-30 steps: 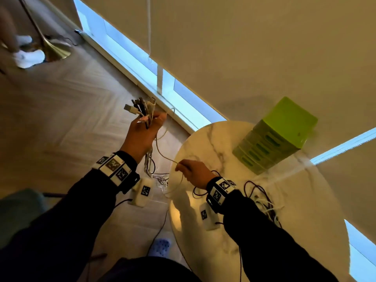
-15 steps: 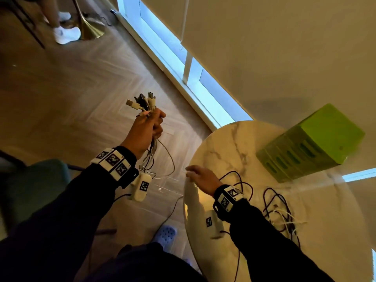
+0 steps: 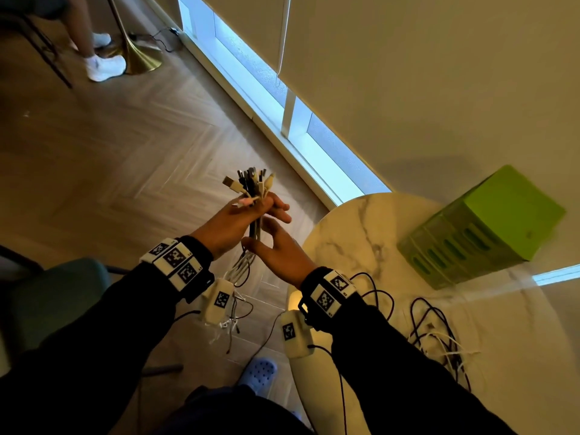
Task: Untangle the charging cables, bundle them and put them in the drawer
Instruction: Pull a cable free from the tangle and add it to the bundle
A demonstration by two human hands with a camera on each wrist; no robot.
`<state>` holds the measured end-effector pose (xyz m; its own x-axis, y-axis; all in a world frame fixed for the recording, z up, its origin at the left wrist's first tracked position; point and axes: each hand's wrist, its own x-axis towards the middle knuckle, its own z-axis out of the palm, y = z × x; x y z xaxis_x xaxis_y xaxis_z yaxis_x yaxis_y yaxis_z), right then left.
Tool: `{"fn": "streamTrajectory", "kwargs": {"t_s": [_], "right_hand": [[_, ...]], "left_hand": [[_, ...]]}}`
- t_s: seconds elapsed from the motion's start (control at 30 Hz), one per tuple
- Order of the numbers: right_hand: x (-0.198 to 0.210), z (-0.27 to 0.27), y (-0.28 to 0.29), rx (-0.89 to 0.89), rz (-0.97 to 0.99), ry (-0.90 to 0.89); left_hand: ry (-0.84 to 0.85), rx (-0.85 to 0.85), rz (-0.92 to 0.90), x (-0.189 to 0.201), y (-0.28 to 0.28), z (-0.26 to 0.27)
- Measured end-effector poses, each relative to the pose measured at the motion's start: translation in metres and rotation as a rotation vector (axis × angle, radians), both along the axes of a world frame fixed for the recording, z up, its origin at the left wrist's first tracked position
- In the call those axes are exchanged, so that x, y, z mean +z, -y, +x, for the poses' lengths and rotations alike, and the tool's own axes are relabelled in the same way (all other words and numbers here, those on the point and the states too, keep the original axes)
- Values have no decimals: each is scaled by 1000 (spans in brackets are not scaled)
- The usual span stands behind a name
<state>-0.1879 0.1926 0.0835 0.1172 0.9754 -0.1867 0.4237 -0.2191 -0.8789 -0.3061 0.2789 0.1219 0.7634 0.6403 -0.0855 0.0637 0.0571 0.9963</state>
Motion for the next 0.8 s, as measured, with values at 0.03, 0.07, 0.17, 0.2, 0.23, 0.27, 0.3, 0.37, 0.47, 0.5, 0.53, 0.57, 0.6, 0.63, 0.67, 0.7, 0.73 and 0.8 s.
{"fn": "streamTrajectory", "kwargs": {"t_s": [0.03, 0.07, 0.17, 0.2, 0.23, 0.27, 0.3, 0.37, 0.47, 0.5, 0.53, 0.57, 0.6, 0.63, 0.67, 0.7, 0.73, 0.8], "right_hand": [[-2, -2, -2, -45, 77, 44], [-4, -4, -2, -101, 153, 97], [-3, -9, 1, -230, 235, 122], [-1, -9, 3, -232, 229, 88], [1, -8, 5, -224, 227, 74], [1, -6, 6, -219, 232, 71], [0, -3, 8, -223, 246, 58], [1, 2, 10, -257, 271, -3], [3, 8, 13, -304, 257, -106], [6, 9, 14, -310, 247, -148], [8, 9, 14, -329, 240, -205], [10, 8, 15, -367, 243, -275], [11, 8, 16, -419, 249, -351], [11, 9, 18, -480, 248, -414], [10, 12, 21, -532, 230, -447], [4, 15, 24, -557, 175, -446], [-2, 21, 27, -532, 63, -367], [-15, 31, 35, -291, -360, 22]], "left_hand": [[-16, -10, 38, 0, 1, 0], [-17, -2, 46, 1, 1, 1], [23, 58, -33, -3, -3, 2], [40, 77, -81, -5, -4, 4], [59, 100, -130, -7, -5, 5], [84, 126, -186, -8, -7, 7], [121, 149, -252, -8, -8, 9], [213, 168, -374, -9, -11, 10], [256, 172, -420, -8, -15, 13], [243, 180, -395, -8, -16, 15], [220, 199, -355, -8, -18, 17], [194, 232, -308, -9, -20, 19], [171, 279, -265, -11, -24, 20], [152, 333, -237, -13, -29, 20], [144, 382, -232, -14, -34, 19], [152, 419, -250, -14, -39, 18], [171, 438, -276, -13, -44, 16], [192, 412, -297, -10, -50, 13]]}}
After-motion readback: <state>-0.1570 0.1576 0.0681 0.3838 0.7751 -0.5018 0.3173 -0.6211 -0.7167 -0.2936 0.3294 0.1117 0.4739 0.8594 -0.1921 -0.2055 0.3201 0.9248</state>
